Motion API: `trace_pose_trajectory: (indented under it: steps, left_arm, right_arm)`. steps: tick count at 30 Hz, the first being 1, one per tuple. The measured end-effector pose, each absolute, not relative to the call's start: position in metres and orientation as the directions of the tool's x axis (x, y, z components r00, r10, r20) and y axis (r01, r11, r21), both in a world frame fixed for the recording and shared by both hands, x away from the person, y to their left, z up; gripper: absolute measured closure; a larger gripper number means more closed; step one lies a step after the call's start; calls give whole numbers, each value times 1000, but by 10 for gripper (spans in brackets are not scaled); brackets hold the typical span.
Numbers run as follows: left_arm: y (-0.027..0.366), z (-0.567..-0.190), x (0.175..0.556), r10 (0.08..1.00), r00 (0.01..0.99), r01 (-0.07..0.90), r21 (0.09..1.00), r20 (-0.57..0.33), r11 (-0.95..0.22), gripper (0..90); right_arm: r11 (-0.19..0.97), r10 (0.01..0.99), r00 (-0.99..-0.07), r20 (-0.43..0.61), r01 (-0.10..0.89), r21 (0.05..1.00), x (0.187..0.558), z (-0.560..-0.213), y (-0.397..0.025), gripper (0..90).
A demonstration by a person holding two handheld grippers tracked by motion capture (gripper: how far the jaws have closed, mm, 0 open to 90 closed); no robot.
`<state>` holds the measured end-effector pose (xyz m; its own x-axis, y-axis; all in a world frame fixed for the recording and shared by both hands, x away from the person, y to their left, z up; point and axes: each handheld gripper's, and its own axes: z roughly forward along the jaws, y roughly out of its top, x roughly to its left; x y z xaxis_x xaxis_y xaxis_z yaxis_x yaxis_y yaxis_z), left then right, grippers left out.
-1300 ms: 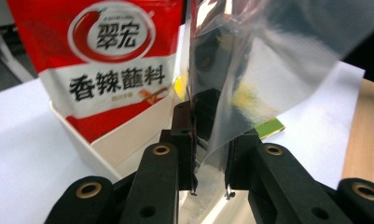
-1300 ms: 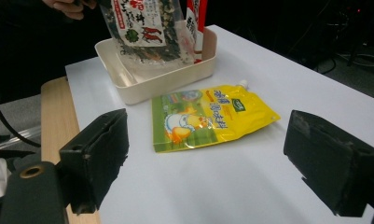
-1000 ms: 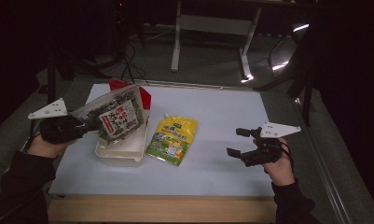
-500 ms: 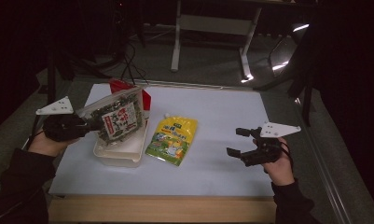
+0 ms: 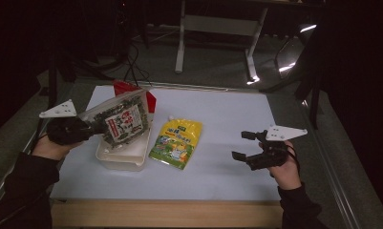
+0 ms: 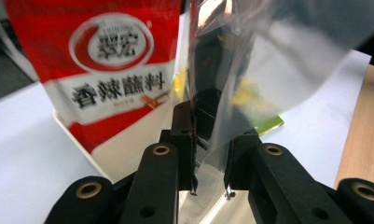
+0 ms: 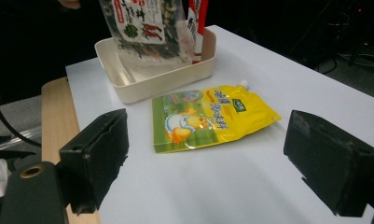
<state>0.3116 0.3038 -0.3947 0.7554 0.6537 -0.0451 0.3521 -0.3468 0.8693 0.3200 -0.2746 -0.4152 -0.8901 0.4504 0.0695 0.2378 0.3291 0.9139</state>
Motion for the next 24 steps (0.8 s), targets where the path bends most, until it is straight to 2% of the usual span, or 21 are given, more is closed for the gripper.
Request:
trace_pose_trajectory:
  steps: [2, 6, 10, 13, 16, 24]
  left_arm:
    - [305, -389, 310, 653, 756, 347, 873, -44, -343, 782]
    - [308, -360, 303, 652, 758, 311, 872, 13, -379, 782]
    - [307, -350, 301, 635, 772, 308, 857, 28, -414, 782]
    - [303, -356, 305, 638, 769, 332, 830, 37, -448, 782]
    - [300, -367, 310, 636, 772, 353, 832, 1, -429, 782]
    - [290, -383, 322, 628, 778, 352, 846, -26, -401, 781]
  right_arm:
    - [328, 451, -890, 71, 240, 914, 320, -415, -275, 136]
    - [323, 448, -891, 70, 235, 917, 320, -414, -274, 136]
    - [325, 447, -892, 71, 236, 916, 320, -415, -273, 136]
    - [323, 446, -892, 76, 240, 916, 321, -417, -272, 136]
    - [322, 444, -893, 77, 239, 916, 321, -417, -272, 136]
    - [322, 445, -892, 79, 241, 916, 321, -418, -272, 136]
